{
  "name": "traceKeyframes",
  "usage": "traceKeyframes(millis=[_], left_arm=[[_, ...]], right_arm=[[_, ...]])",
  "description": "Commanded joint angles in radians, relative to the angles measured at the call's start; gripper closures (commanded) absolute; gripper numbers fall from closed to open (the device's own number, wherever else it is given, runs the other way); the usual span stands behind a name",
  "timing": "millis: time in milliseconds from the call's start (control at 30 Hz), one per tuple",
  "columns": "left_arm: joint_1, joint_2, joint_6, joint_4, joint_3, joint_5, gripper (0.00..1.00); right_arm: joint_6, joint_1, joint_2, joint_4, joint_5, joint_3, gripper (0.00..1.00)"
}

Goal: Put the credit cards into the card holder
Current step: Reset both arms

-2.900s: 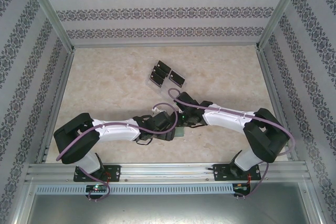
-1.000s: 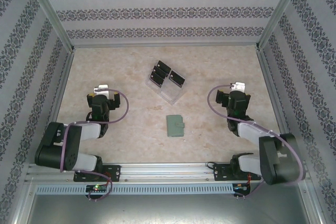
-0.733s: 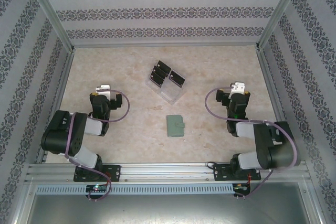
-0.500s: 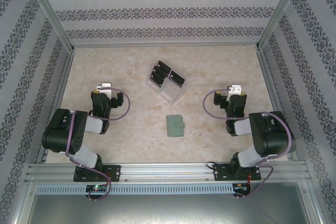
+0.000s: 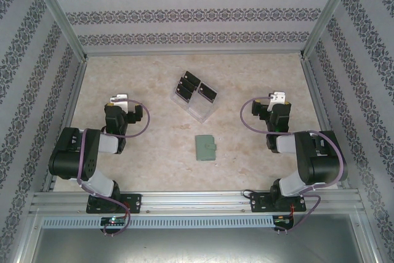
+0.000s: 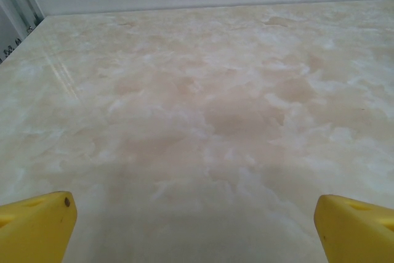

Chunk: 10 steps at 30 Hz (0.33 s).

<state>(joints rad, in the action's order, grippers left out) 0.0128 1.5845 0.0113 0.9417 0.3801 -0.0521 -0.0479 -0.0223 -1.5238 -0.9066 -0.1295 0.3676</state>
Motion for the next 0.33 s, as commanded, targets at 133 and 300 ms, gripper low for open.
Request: traceKeyframes(millis=[133,300], left_arm=[[-0.01,0.002,-0.021,-0.017,0.012,0.018,0.0],[-0.01,0.002,-0.019,-0.01,0.009,0.02,0.0]], right_arm=[[0.001,0.008,0.007,0.019,0.05,0.025,0.02],[0.007,0.004,0.013,-0.004,0.051,0.008,0.02]])
